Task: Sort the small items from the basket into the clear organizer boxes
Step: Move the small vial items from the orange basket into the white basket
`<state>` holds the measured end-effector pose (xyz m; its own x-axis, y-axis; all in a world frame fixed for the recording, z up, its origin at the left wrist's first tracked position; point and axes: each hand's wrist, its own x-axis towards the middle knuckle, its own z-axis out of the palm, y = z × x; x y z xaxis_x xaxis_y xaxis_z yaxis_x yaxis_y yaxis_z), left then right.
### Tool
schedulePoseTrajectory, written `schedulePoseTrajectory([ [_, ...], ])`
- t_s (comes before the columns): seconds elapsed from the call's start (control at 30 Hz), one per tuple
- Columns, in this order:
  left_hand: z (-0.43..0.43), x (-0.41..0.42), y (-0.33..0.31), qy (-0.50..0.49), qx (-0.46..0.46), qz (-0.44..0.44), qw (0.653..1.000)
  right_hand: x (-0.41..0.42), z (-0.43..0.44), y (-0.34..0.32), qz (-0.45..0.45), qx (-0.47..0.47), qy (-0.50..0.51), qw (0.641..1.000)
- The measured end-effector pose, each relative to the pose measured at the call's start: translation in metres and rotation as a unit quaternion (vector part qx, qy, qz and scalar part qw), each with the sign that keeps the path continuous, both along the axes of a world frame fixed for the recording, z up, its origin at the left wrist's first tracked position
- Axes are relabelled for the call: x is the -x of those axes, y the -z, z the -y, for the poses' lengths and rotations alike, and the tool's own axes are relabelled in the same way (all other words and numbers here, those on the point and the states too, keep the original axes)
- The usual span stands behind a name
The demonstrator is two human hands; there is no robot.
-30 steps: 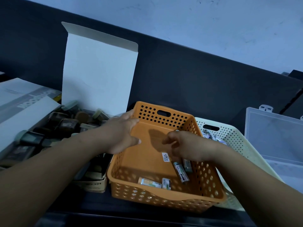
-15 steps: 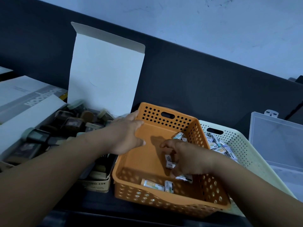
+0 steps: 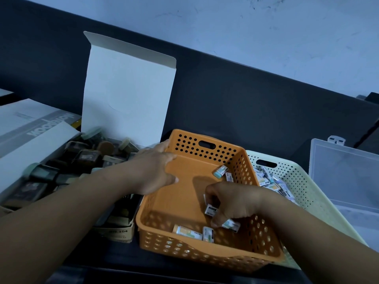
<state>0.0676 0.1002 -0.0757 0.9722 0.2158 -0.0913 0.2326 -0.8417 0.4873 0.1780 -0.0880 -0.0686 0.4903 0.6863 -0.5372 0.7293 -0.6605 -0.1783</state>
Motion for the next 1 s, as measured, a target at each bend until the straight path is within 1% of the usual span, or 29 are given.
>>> schedulePoseTrajectory([
  [0.13,0.003,0.0,-0.003,-0.002,-0.018,-0.006,1.0,-0.004,0.003,-0.002,-0.044,-0.086,0.021,0.995],
  [0.2,0.004,0.001,-0.004,-0.002,-0.023,-0.009,1.0,-0.006,0.007,-0.008,-0.099,-0.151,0.049,0.982],
  [0.3,0.005,0.001,-0.006,0.001,-0.029,-0.015,0.999,-0.01,0.016,-0.022,-0.197,-0.276,0.099,0.935],
  [0.4,0.006,0.0,-0.009,0.008,-0.038,-0.021,0.999,-0.019,0.03,-0.038,-0.228,-0.395,0.157,0.876],
  [0.47,0.007,0.0,-0.01,0.01,-0.041,-0.03,0.999,-0.028,0.044,-0.048,-0.236,-0.455,0.2,0.835],
  [0.5,0.007,0.0,-0.011,0.01,-0.04,-0.034,0.999,-0.033,0.052,-0.053,-0.227,-0.473,0.218,0.823],
  [0.57,0.009,0.001,-0.013,0.009,-0.038,-0.037,0.999,-0.045,0.069,-0.056,-0.183,-0.488,0.26,0.813],
  [0.6,0.01,0.001,-0.015,0.008,-0.047,-0.037,0.998,-0.052,0.077,-0.055,-0.152,-0.486,0.283,0.813],
  [0.67,0.016,0.001,-0.023,0.017,-0.104,-0.024,0.994,-0.064,0.091,-0.049,-0.091,-0.462,0.321,0.822],
  [0.73,0.024,-0.003,-0.03,0.03,-0.151,0.002,0.988,-0.072,0.1,-0.038,-0.059,-0.425,0.343,0.836],
  [0.77,0.029,-0.007,-0.033,0.036,-0.152,0.007,0.988,-0.076,0.104,-0.032,-0.045,-0.408,0.348,0.843],
  [0.87,0.047,-0.03,-0.037,0.066,-0.103,-0.001,0.993,-0.084,0.109,-0.015,0.027,-0.366,0.34,0.866],
  [0.9,0.056,-0.041,-0.037,0.083,-0.099,-0.006,0.992,-0.085,0.111,-0.012,0.048,-0.351,0.332,0.874],
  [1.0,0.082,-0.078,-0.032,0.138,-0.126,-0.032,0.982,-0.081,0.114,-0.008,0.09,-0.296,0.274,0.911],
])
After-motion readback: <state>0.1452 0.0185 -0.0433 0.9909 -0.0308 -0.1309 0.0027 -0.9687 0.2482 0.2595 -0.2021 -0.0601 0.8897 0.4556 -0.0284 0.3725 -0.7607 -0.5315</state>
